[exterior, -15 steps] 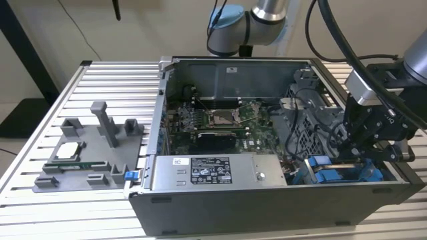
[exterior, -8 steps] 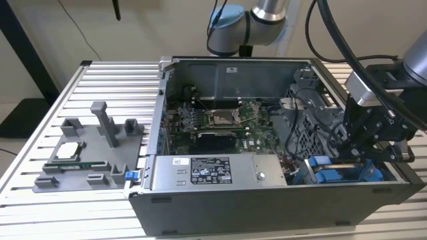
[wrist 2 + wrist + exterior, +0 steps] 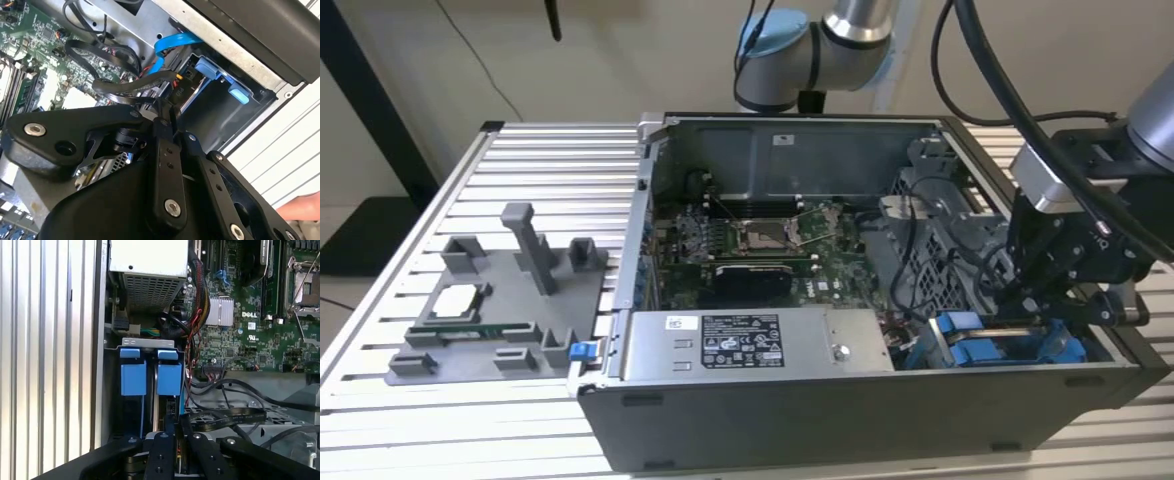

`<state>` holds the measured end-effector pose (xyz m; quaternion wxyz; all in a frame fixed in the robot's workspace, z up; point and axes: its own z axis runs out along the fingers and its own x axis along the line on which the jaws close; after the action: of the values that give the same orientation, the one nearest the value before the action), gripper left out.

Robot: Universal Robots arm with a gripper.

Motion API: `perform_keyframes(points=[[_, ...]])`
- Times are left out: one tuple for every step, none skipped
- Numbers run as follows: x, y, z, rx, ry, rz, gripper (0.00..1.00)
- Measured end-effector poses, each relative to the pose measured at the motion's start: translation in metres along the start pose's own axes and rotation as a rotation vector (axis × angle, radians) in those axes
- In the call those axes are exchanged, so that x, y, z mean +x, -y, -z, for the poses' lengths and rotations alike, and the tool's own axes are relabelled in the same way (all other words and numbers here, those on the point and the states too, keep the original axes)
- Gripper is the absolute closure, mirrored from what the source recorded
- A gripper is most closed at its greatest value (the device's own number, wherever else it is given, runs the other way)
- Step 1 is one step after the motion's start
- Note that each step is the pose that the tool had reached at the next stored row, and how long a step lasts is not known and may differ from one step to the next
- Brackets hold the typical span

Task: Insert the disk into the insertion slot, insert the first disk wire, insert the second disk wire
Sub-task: 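Insert the second disk wire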

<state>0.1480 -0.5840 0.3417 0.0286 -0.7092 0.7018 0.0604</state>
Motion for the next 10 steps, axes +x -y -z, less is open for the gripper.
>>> perform_keyframes(points=[[0.0,0.0,-0.0002,0.0001,0.0,-0.001,1.0],[0.0001,0.0,-0.0006,0.0003,0.0002,-0.002,1.0],[0.0001,0.0,-0.001,0.0003,0.0002,-0.002,1.0],[0.0001,0.0,-0.0012,0.0004,0.0002,-0.003,1.0],[0.0002,0.0001,-0.0015,0.0005,0.0002,-0.003,1.0],[0.0002,0.0001,-0.0018,0.0005,0.0001,-0.004,1.0],[0.0003,0.0001,-0.0022,0.0006,0.0,-0.004,1.0],[0.0004,0.0001,-0.0027,0.0006,0.0001,-0.005,1.0],[0.0005,0.0001,-0.0034,0.0007,0.0,-0.005,1.0],[0.0005,0.0001,-0.0041,0.0007,-0.0001,-0.006,1.0]])
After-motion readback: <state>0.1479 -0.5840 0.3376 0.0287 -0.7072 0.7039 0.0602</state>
